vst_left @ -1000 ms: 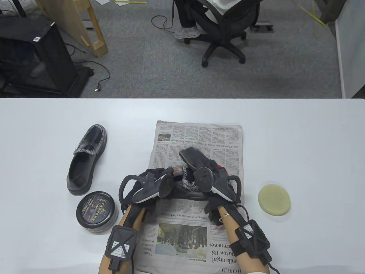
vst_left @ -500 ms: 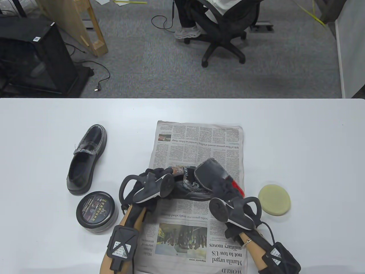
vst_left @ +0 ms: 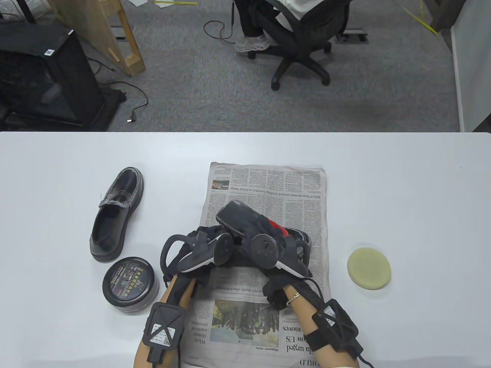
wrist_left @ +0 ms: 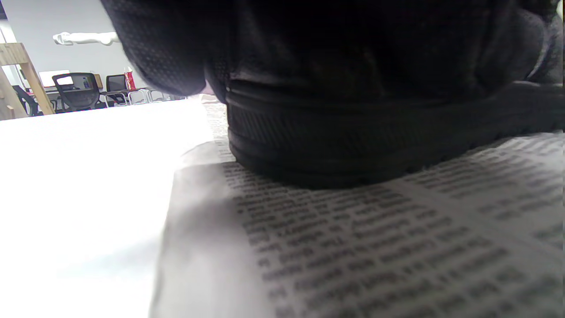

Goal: Dip and apply leather care cream with polishing sponge on shoes

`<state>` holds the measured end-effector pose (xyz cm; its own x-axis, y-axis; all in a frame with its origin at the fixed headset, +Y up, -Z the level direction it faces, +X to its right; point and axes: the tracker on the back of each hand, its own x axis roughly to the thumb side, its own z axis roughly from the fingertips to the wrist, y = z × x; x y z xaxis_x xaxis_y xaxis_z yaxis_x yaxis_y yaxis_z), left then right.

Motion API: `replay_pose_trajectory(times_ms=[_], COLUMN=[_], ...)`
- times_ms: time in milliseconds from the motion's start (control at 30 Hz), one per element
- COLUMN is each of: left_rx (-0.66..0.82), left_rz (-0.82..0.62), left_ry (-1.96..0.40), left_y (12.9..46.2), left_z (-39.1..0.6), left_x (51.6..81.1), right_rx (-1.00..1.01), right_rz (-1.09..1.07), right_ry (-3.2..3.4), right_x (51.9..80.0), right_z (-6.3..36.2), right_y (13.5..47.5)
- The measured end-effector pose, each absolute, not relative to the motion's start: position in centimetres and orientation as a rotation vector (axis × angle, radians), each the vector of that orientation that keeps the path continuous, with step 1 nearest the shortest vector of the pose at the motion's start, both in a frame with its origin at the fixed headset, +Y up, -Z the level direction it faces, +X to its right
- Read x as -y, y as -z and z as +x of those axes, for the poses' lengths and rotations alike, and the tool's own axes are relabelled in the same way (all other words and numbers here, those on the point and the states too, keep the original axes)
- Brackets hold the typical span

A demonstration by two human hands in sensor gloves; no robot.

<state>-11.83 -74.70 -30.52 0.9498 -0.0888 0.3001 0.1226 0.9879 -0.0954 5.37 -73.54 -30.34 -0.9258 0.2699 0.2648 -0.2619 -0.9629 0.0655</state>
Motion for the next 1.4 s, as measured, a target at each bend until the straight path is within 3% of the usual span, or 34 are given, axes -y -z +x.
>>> replay_pose_trajectory(times_ms=[167, 333, 567, 700, 867, 1167, 1400], left_rx=[0.288, 0.278, 0.273, 0.274, 0.287, 0.301, 0.292], left_rz=[-0.112, -0.114, -0.112, -0.112, -0.118, -0.124, -0.114], left_ry=[0.126, 0.134, 0.138, 0.131, 0.114, 0.106, 0.1], left_y=[30.5, 30.5, 30.5, 30.5, 30.6, 30.6, 30.5], left_z=[-11.8, -11.8, -11.8, -11.7, -11.7, -11.6, -11.8], left_x=[74.6, 74.6, 74.5, 74.6, 74.6, 74.7, 74.7], right_rx=[-0.085, -0.012, 0.148, 0.276, 0.278, 0.106, -0.052], right_rz=[0.198, 0.169, 0.322, 0.448, 0.641, 0.641, 0.349], right_ry=[-2.884, -3.031, -3.202, -3.258, -3.157, -2.888, -2.869], right_x=[74.6, 75.1, 75.1, 75.2, 74.7, 72.7, 73.9], right_z=[8.6, 12.2, 13.2, 11.8, 9.6, 6.7, 8.4], right_y=[31.7, 30.1, 26.7, 24.8, 23.4, 26.3, 30.3])
